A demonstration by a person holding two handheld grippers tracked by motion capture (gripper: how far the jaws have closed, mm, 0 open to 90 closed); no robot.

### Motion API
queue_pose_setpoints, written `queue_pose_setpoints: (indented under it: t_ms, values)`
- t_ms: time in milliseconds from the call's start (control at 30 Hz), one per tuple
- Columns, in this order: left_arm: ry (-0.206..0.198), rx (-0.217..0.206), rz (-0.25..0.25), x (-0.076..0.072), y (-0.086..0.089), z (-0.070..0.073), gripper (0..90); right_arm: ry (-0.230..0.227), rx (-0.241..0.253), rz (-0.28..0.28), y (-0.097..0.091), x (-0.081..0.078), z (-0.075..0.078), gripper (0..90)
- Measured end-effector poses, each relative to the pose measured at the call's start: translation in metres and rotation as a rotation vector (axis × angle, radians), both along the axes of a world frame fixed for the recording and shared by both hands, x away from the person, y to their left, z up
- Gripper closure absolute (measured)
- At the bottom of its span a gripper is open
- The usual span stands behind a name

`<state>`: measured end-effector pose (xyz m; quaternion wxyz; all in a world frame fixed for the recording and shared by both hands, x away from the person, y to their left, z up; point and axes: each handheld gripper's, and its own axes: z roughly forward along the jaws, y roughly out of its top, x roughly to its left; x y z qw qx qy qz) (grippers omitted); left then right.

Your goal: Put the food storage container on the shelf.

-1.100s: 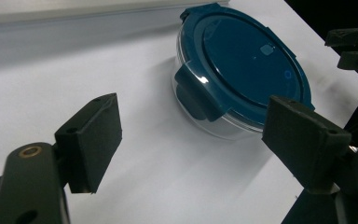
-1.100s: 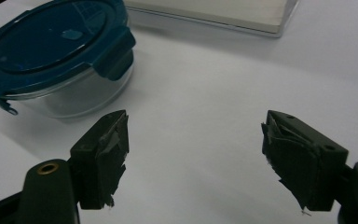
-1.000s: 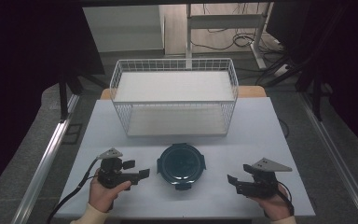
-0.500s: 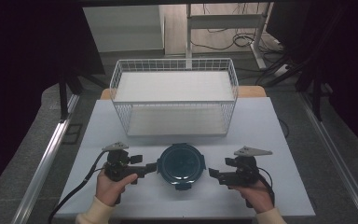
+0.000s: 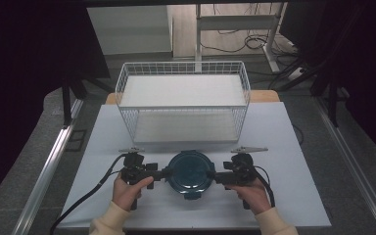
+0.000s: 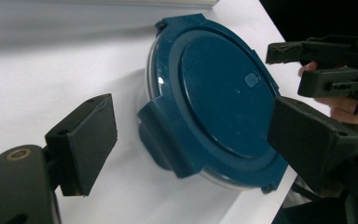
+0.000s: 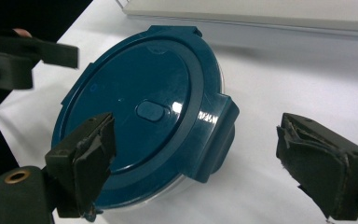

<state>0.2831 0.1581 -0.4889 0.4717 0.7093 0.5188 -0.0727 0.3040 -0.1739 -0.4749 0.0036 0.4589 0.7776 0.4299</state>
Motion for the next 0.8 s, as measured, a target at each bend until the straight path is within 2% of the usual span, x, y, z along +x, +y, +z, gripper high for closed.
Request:
queue_pose_setpoints:
  t_ms: [100, 167, 267, 367, 500, 667, 800]
  values:
    - [0.023, 0.013, -0.008, 0.003, -0.003, -0.008, 15.5, 0.018, 0.014, -0.006, 0.001, 0.003, -0.003, 11.8]
    - [0.036, 0.005, -0.019, 0.003, -0.004, -0.012, 15.5, 0.033, 0.028, -0.002, 0.0, 0.004, -0.005, 11.6]
    - [0.056, -0.042, -0.032, 0.003, -0.005, -0.018, 17.4, 0.064, 0.045, -0.005, 0.0, 0.006, -0.009, 11.5]
    - [0.069, -0.053, -0.044, 0.003, -0.007, -0.022, 18.9, 0.107, 0.071, -0.006, 0.003, 0.007, -0.016, 11.5]
    - [0.094, -0.075, -0.051, 0.003, -0.009, -0.027, 19.1, 0.135, 0.067, -0.003, 0.008, 0.007, -0.023, 11.5]
    - [0.135, -0.109, -0.066, 0.004, -0.014, -0.036, 20.4, 0.186, 0.091, -0.014, 0.012, 0.01, -0.029, 12.0]
    - [0.142, -0.112, -0.058, 0.004, -0.014, -0.037, 22.8, 0.245, 0.15, -0.007, 0.015, 0.01, -0.034, 18.7]
